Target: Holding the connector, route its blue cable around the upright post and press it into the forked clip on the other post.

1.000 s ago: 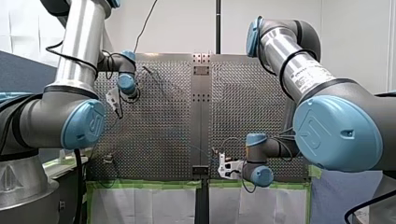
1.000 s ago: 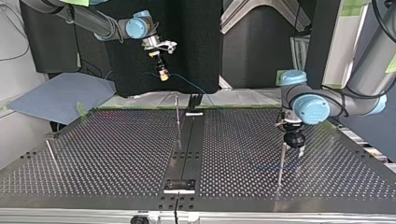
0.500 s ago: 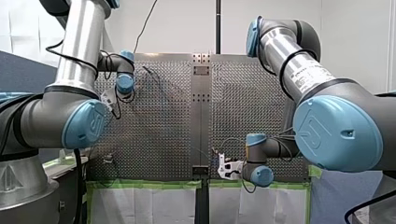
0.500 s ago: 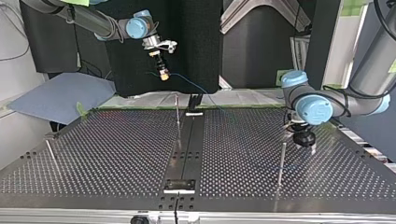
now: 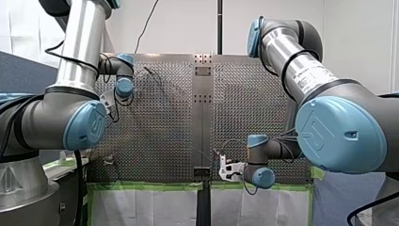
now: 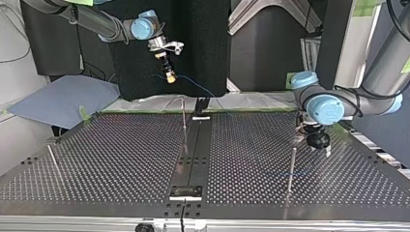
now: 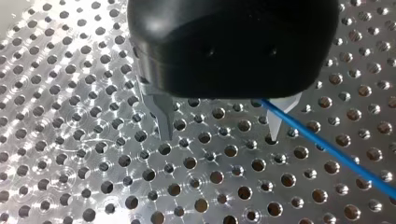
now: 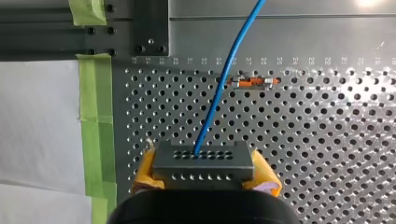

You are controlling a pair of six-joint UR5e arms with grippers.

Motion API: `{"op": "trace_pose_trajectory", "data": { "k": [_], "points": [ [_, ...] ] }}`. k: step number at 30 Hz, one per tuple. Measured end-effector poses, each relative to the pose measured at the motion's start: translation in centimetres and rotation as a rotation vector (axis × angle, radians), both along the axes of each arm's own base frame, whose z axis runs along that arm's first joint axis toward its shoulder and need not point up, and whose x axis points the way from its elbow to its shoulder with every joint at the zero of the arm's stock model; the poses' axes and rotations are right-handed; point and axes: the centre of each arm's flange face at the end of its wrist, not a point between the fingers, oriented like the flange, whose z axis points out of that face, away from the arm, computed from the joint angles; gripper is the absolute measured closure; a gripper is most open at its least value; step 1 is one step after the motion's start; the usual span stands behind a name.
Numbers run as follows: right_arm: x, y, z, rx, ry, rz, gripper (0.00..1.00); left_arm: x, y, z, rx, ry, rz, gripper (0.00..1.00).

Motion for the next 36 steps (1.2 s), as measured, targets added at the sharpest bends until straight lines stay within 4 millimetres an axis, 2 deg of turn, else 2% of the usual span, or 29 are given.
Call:
{"op": "trace_pose_trajectory", "data": {
  "k": [13, 24, 32, 36],
  "points": [
    [0.1, 0.2, 0.0, 0.000, 0.002, 0.006, 1.00, -0.3, 1.1, 0.0, 0.026, 0.013, 0.063, 0.00],
    [0.1, 0.2, 0.0, -0.001, 0.009, 0.006, 1.00, -0.5, -0.1, -0.1, -0.007, 0.029, -0.007, 0.00],
    [0.1, 0.3, -0.1, -0.001, 0.020, 0.008, 1.00, -1.4, -0.3, 2.0, -0.011, 0.017, -0.010, 0.00],
    [0.1, 0.3, -0.1, 0.000, 0.023, 0.009, 1.00, -1.8, -0.4, 2.2, -0.008, 0.036, -0.014, 0.00]
  ]
}}
